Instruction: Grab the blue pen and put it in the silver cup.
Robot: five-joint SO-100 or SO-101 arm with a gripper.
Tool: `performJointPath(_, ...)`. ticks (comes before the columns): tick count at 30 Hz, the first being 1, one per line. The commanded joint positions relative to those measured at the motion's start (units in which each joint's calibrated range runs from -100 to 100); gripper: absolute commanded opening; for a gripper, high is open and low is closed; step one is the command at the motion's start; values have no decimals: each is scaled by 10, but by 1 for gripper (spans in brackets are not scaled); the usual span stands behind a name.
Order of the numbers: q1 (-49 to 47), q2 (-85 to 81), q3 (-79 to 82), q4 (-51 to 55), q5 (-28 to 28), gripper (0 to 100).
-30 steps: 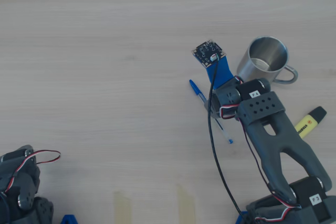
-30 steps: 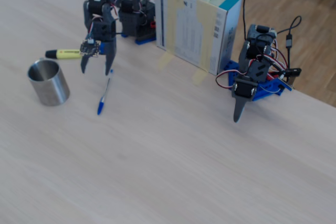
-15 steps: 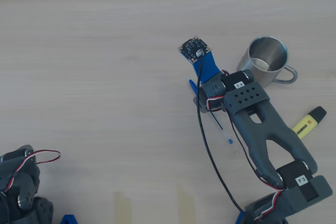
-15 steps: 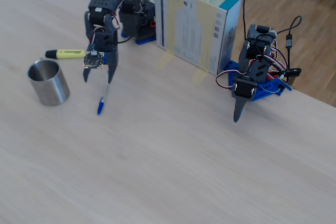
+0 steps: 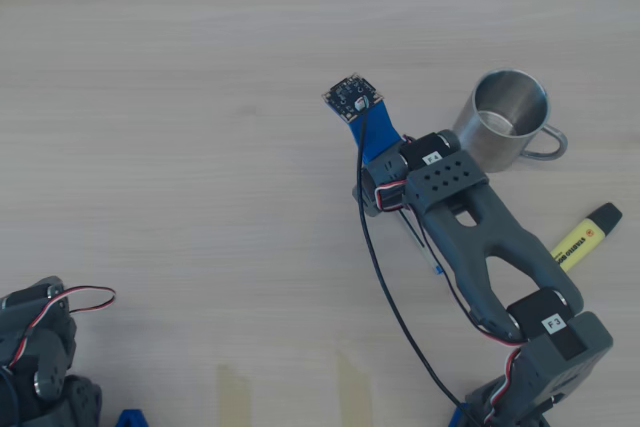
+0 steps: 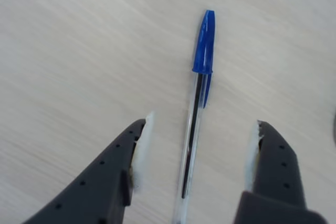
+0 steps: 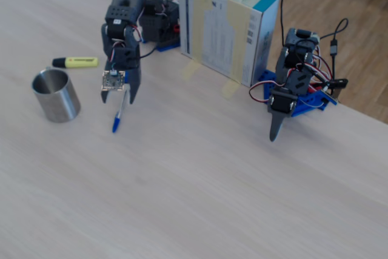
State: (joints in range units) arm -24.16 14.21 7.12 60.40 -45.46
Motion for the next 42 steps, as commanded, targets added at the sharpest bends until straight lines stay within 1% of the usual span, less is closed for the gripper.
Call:
performJointPath(1,3,4,-24,-21,-4,28)
performJointPath(15,3,73,-31,-31,-19,28)
performJointPath(19,3,93,-24,-73,-18,28)
performJointPath(23,3,111,-22,-84,-19,28)
performJointPath(42,3,106,-5,-85,-21,28)
